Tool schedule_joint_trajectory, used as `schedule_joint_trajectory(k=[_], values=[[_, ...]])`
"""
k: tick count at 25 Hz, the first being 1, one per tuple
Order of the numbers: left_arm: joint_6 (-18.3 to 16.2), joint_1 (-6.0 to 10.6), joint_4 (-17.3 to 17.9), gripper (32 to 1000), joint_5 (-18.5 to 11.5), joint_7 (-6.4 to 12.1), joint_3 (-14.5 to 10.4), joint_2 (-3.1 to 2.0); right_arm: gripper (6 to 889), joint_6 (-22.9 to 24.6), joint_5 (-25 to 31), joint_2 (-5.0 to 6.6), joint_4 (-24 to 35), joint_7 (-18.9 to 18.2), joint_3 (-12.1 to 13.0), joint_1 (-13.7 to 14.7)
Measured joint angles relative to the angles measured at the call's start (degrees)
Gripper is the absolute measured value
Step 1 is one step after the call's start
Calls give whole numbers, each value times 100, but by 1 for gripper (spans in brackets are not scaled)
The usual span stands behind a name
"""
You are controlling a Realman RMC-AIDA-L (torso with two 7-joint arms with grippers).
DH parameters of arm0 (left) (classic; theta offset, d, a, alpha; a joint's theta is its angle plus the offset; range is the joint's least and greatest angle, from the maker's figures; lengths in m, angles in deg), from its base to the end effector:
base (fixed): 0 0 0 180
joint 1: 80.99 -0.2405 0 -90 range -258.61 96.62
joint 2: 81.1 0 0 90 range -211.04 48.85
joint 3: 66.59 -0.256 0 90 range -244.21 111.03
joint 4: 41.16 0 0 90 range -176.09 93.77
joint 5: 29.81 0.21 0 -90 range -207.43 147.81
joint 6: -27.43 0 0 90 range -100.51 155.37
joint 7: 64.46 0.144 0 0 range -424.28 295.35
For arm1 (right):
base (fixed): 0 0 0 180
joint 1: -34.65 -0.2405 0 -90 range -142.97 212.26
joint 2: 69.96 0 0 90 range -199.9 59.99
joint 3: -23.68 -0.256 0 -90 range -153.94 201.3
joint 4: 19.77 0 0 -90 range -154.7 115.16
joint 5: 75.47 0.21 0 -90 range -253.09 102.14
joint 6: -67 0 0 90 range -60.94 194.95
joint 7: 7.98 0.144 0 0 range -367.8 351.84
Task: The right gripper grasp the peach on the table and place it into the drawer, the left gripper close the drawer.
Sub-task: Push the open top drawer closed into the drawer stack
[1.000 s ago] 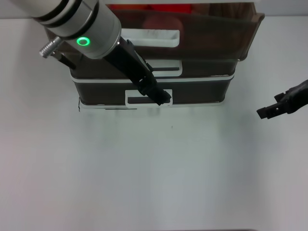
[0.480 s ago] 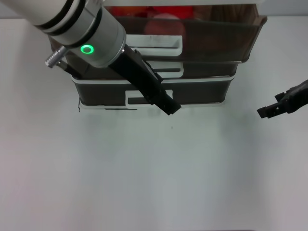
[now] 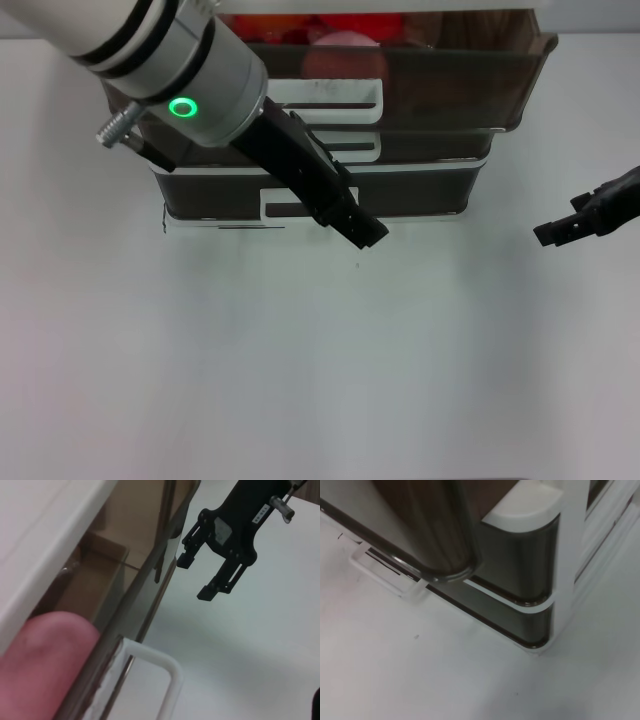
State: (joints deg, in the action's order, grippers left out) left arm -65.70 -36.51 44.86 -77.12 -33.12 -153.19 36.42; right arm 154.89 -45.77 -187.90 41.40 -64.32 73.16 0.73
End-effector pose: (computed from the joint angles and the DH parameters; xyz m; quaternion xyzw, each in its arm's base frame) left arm -0.0607 0.3411 -0.0125 -0.9765 -0.1708 0.0983 0.0873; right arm 0.2751 0.3584 0.0464 -0.8959 0.3959 -0.0951 0.1775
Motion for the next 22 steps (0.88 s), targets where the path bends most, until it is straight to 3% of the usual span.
schedule_joint_trajectory(k=[14, 18, 22], values=[[234, 3, -88, 819, 412, 134, 55, -2, 767, -3, 0, -1, 0, 9, -8, -5], [229, 12, -100, 819, 400, 134, 57, 1, 767, -10, 0, -1, 0, 9, -9, -7], [52, -4, 68, 818, 130, 104, 3, 11, 767, -14, 0, -1, -4, 9, -8, -3]])
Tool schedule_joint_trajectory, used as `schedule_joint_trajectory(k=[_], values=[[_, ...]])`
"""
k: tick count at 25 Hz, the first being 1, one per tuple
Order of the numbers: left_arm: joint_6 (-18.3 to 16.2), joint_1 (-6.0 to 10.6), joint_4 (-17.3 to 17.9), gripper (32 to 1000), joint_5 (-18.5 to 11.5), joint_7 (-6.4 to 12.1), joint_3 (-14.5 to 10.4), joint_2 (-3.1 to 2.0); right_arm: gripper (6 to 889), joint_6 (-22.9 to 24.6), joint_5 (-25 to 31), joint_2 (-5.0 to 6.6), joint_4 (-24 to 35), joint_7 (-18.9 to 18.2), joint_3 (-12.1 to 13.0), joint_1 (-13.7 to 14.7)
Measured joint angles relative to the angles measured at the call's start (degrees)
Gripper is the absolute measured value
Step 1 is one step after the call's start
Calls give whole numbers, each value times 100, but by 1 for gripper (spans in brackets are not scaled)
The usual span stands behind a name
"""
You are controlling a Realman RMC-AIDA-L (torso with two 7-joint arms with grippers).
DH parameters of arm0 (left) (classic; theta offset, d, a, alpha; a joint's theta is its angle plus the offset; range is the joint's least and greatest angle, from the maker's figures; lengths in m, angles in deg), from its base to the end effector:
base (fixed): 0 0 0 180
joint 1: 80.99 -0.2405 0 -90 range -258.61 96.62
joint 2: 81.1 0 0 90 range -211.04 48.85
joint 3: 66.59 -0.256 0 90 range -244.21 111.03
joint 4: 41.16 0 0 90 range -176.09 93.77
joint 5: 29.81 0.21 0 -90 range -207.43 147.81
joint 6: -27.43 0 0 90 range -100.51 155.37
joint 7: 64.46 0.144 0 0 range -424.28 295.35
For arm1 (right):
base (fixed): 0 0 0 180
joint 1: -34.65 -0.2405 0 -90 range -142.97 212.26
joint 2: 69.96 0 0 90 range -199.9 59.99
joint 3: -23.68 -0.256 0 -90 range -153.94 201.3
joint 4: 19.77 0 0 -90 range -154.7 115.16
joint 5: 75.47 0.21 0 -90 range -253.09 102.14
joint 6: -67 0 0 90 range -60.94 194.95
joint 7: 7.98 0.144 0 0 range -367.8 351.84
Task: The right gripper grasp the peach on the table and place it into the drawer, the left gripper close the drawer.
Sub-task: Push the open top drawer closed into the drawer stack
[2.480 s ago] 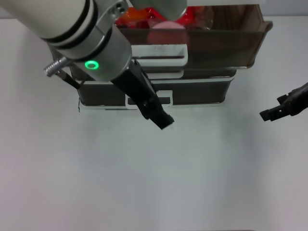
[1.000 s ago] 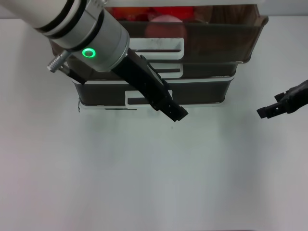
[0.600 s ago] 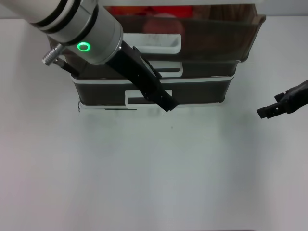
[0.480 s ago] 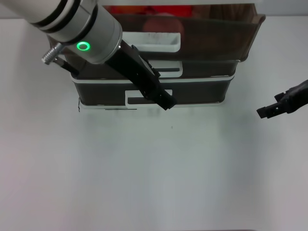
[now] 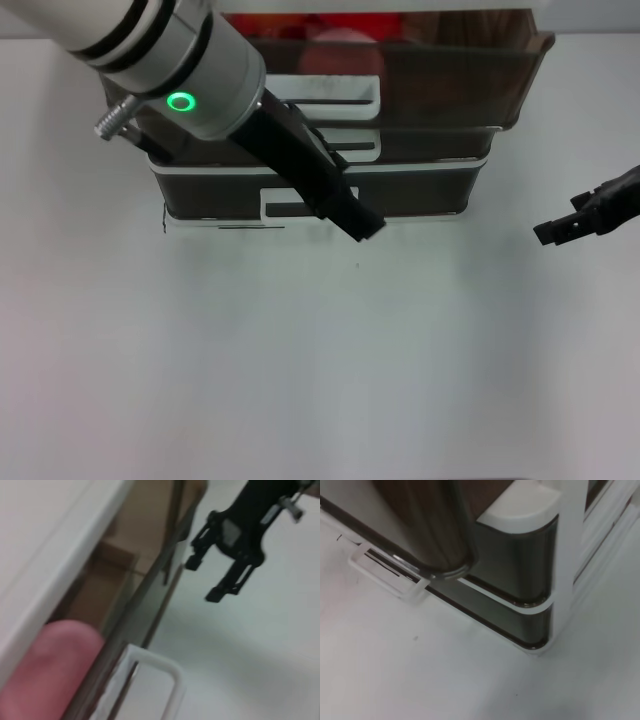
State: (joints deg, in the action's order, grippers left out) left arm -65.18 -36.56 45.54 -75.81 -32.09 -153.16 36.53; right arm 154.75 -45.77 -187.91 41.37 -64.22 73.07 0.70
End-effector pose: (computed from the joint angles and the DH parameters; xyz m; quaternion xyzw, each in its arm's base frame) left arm -0.0600 0.3433 -0.0110 -0.9774 -0.1574 0.1001 0.0997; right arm 0.2751 0.3588 0.0465 -0.8954 0.3968 -0.0941 0.1789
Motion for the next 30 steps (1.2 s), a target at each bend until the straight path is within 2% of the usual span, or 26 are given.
schedule_joint_trajectory(k=[3, 8, 14, 23, 30], values=[[-95, 6, 61, 818, -164, -1, -2, -9, 767, -2, 0, 0, -2, -1, 0, -1], [-135, 67, 52, 818, -160, 33, 104, -31, 767, -24, 0, 0, -6, -11, 9, -3], [-135, 139, -76, 819, -125, 194, 307, -31, 767, -91, 0, 0, -6, -5, 38, -7], [32, 200, -407, 818, -121, 321, 371, -29, 767, -91, 0, 0, -6, -1, 32, -16], [266, 205, -436, 819, -68, 330, 369, -30, 767, -91, 0, 0, -5, 0, 43, -16]])
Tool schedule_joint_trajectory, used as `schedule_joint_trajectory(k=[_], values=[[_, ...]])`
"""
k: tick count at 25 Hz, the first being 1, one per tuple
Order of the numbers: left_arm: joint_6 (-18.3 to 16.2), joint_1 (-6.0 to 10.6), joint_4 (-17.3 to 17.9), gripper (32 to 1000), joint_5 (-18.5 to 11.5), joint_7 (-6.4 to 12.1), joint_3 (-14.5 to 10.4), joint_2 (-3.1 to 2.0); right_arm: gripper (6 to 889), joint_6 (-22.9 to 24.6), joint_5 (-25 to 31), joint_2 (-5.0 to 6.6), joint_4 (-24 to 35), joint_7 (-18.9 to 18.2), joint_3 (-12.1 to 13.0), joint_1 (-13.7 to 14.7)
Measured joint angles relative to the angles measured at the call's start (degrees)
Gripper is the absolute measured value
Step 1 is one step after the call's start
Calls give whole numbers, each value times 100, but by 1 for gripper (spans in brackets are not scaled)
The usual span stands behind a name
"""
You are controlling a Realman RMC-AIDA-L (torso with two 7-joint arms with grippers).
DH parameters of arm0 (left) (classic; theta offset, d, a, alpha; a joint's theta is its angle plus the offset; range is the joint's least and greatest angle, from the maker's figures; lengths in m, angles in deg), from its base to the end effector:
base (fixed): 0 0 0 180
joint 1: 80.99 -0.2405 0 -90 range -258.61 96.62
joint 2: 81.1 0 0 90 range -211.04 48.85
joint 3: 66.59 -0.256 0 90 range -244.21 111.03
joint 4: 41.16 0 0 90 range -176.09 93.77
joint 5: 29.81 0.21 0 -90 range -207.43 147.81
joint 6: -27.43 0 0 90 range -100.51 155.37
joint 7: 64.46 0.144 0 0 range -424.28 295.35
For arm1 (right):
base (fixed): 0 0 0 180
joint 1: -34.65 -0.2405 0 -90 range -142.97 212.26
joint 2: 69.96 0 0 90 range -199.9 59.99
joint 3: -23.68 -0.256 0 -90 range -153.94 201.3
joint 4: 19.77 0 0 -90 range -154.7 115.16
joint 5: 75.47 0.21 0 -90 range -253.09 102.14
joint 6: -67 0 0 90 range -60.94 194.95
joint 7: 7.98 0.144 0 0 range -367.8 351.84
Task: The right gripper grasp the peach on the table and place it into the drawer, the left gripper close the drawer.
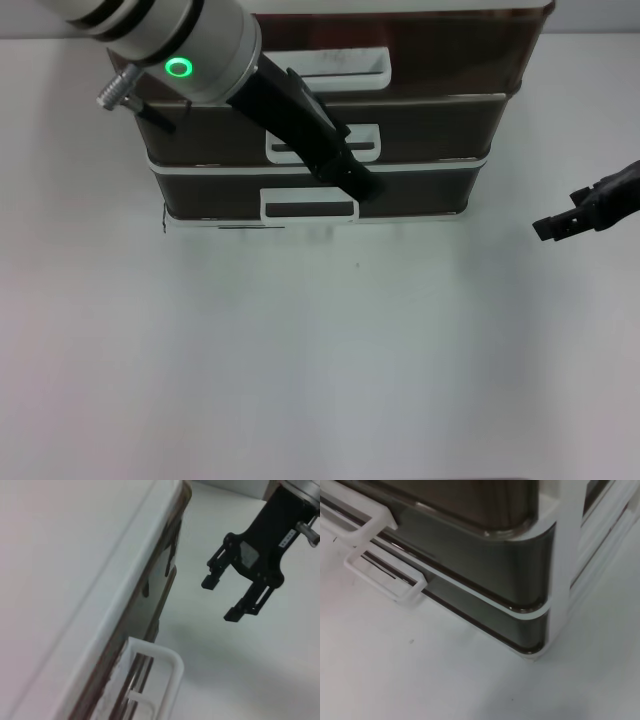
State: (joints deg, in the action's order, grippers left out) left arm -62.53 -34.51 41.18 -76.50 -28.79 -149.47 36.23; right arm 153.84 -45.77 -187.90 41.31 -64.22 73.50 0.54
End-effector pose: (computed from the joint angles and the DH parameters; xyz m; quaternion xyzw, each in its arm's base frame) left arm -0.0586 0.3617 -0.0057 -0.9783 -0.1575 0.0761 0.1114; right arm 0.2742 0.3615 0.0462 -0.8961 0.3923 -0.0950 0.1848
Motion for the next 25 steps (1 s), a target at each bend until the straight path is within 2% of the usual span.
schedule_joint_trajectory(k=[8, 25], values=[[157, -33, -46, 819, 175, 1, -1, 11, 767, 0, 5, 0, 0, 0, -8, -9], [121, -64, -48, 818, 116, -41, -50, 18, 767, 0, 9, 0, 0, 0, -18, -18]])
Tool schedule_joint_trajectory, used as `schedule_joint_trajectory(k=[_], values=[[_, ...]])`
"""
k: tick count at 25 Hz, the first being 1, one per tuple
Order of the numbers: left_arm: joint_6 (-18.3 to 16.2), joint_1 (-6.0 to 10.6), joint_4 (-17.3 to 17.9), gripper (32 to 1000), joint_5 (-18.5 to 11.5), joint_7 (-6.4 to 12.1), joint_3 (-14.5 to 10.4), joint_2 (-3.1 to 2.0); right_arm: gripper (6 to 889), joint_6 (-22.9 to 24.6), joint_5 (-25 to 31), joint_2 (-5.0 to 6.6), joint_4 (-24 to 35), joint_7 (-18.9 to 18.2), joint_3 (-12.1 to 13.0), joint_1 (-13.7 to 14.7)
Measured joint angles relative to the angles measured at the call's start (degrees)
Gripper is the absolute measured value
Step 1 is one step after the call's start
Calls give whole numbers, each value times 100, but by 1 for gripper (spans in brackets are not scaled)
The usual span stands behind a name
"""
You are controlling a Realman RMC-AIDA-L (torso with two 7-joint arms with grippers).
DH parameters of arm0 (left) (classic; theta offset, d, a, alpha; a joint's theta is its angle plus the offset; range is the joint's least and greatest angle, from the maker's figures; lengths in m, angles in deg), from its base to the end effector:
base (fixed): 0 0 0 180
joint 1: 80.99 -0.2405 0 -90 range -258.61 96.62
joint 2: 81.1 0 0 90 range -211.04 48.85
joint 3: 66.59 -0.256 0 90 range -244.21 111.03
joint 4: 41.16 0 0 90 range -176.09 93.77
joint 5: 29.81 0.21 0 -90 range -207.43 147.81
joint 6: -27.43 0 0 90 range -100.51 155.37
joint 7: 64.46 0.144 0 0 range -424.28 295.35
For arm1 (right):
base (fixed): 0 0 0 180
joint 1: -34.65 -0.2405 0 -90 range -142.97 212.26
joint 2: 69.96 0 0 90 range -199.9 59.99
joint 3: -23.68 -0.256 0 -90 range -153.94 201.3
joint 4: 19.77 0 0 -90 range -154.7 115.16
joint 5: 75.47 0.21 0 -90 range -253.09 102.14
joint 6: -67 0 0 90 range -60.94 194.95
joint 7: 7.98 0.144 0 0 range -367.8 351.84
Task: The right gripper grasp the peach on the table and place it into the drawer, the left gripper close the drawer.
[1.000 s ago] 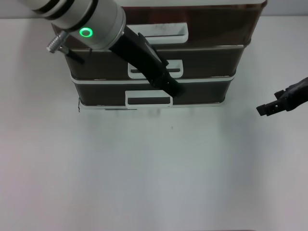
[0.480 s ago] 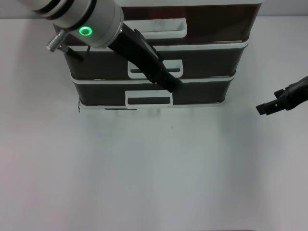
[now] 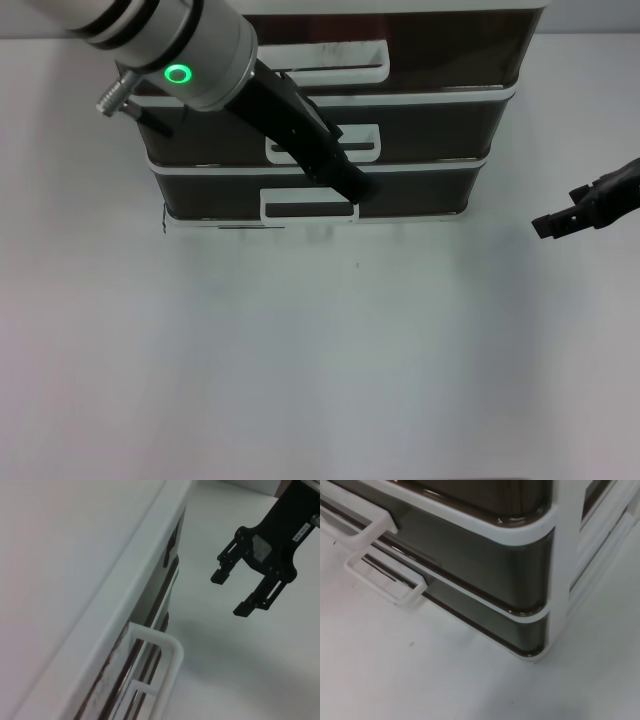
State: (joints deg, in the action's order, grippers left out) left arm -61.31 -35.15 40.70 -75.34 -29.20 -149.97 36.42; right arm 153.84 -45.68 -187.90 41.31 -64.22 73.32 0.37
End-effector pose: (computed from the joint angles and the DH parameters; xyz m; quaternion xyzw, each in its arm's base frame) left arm -0.0643 0.3637 -0.0083 -0.9755 -0.1658 0.0797 0.1206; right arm 0.2731 0.3624 0.0465 -0.8963 0.3918 -0.0930 0.1854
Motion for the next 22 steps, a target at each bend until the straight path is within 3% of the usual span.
schedule_joint_trajectory(k=[11, 17, 22], values=[[-110, -50, 47, 818, -50, -21, -3, 13, 767, 0, 0, 0, 0, 0, -7, 0], [-257, -102, 94, 817, -325, -76, -14, 13, 767, 0, 5, 0, 0, 0, 4, 0], [-345, -180, 236, 816, -349, -124, -62, 13, 767, 0, 6, 0, 0, 0, 21, -10]])
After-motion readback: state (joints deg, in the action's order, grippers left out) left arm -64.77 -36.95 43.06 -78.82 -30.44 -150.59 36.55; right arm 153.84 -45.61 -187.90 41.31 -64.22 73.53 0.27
